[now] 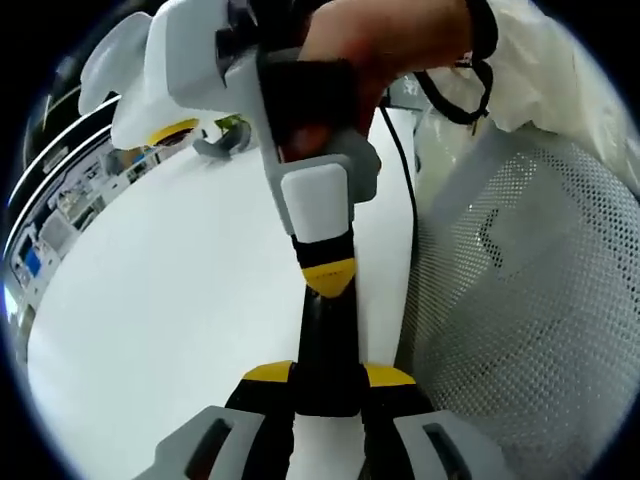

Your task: Press the specified remote control buttons in sequence, fully releasing each button before pressing the next.

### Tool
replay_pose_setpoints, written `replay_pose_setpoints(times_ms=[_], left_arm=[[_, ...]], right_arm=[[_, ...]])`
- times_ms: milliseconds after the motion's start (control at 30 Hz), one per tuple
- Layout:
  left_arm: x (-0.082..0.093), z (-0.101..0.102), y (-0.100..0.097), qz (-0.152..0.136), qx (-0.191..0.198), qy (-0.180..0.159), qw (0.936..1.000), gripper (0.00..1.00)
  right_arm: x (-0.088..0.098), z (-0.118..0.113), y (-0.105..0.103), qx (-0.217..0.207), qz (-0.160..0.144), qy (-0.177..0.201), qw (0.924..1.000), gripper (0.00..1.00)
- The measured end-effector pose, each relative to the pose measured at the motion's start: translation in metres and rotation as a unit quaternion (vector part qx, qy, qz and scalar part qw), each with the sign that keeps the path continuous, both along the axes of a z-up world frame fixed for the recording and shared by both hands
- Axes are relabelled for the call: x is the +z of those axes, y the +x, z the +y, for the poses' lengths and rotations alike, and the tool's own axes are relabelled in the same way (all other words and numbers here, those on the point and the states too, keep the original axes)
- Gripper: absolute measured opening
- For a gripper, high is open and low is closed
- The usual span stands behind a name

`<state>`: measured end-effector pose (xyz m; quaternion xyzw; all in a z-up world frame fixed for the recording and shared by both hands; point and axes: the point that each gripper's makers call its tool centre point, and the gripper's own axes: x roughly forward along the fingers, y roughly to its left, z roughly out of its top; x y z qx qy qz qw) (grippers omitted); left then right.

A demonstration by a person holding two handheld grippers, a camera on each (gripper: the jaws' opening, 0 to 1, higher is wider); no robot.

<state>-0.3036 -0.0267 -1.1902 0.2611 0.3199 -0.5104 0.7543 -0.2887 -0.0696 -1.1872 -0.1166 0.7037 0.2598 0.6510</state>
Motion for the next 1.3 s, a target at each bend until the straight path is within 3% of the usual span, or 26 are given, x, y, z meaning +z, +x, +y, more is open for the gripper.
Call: replay_pose_setpoints(times_ms=[233,433,667,700,833,867,900,967,1067,1167,1300], left_arm=[[-0.002,0.001,0.001,0.011,0.004,-0.008,0.9999,0.24],[-0.002,0.001,0.002,0.024,0.007,-0.022,0.9994,0.24],[-0.002,0.001,0.001,0.024,0.006,-0.022,0.9994,0.24],[-0.002,0.001,0.002,0.025,0.007,-0.022,0.9994,0.24],[-0.002,0.001,0.002,0.027,0.009,-0.023,0.9993,0.24],[-0.002,0.000,0.002,0.028,0.011,-0.024,0.9993,0.24],[-0.002,0.000,0.003,0.031,0.013,-0.026,0.9991,0.24],[-0.002,0.000,0.003,0.029,0.012,-0.026,0.9992,0.24],[-0.002,0.000,0.003,0.029,0.012,-0.026,0.9992,0.24],[-0.002,0.000,0.003,0.029,0.013,-0.026,0.9991,0.24],[-0.002,0.000,0.003,0.029,0.013,-0.027,0.9991,0.24]], right_arm=[[0.000,0.000,0.002,-0.028,-0.006,0.034,0.9990,0.00],[0.000,0.001,0.005,-0.055,-0.040,0.083,0.9942,0.00],[0.000,0.001,0.004,-0.109,-0.077,0.154,0.9790,0.00],[0.000,-0.001,0.001,-0.102,-0.077,0.157,0.9793,0.00],[0.003,0.002,0.001,-0.069,-0.136,0.177,0.9723,0.00],[0.003,0.000,0.002,-0.062,-0.141,0.172,0.9729,0.00],[0.004,-0.007,0.001,-0.049,-0.138,0.135,0.9799,0.00],[0.011,-0.001,0.011,-0.028,-0.186,0.145,0.9713,0.00],[0.016,0.006,0.004,-0.035,-0.165,0.165,0.9718,0.00],[0.006,-0.001,-0.005,-0.034,-0.136,0.145,0.9794,0.00],[0.008,0.002,-0.003,-0.028,-0.145,0.149,0.9777,0.00]])
